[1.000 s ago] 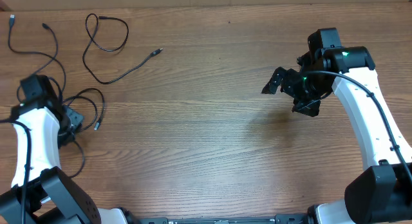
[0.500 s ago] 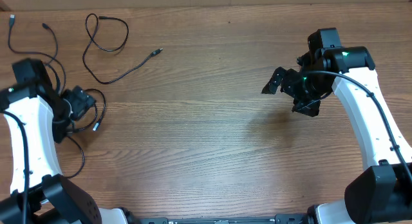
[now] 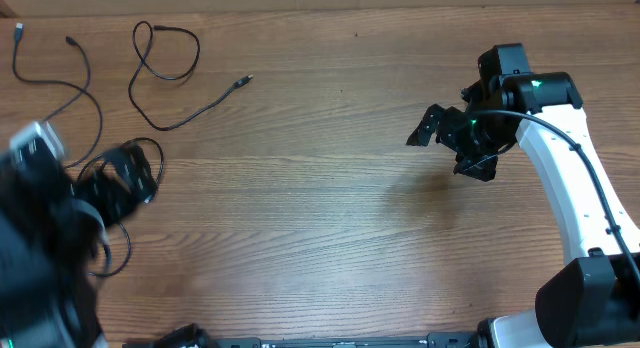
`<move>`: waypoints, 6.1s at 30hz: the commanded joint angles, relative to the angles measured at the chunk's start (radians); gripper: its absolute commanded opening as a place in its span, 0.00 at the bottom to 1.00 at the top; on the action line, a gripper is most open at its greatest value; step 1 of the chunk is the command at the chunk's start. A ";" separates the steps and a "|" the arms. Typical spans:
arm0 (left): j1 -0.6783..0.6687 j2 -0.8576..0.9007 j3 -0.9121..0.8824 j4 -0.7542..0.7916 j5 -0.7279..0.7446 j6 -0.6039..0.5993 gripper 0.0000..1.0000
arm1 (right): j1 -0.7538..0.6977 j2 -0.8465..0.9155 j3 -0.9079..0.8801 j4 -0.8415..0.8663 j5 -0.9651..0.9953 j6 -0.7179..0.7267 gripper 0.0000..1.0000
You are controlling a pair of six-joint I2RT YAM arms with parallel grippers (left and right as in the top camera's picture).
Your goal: Untangle cables
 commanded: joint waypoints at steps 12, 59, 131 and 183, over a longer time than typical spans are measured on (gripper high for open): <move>-0.007 -0.208 -0.050 -0.245 0.048 0.004 1.00 | -0.001 -0.018 0.001 0.003 0.009 -0.004 1.00; -0.414 -0.898 -1.120 0.656 -0.208 -0.008 1.00 | -0.001 -0.018 0.001 0.003 0.009 -0.004 1.00; -0.396 -0.896 -1.382 1.060 -0.207 0.243 0.99 | -0.001 -0.018 0.001 0.003 0.009 -0.004 1.00; -0.396 -0.896 -1.382 1.060 -0.207 0.244 1.00 | -0.067 -1.217 -0.891 0.729 0.175 -0.349 1.00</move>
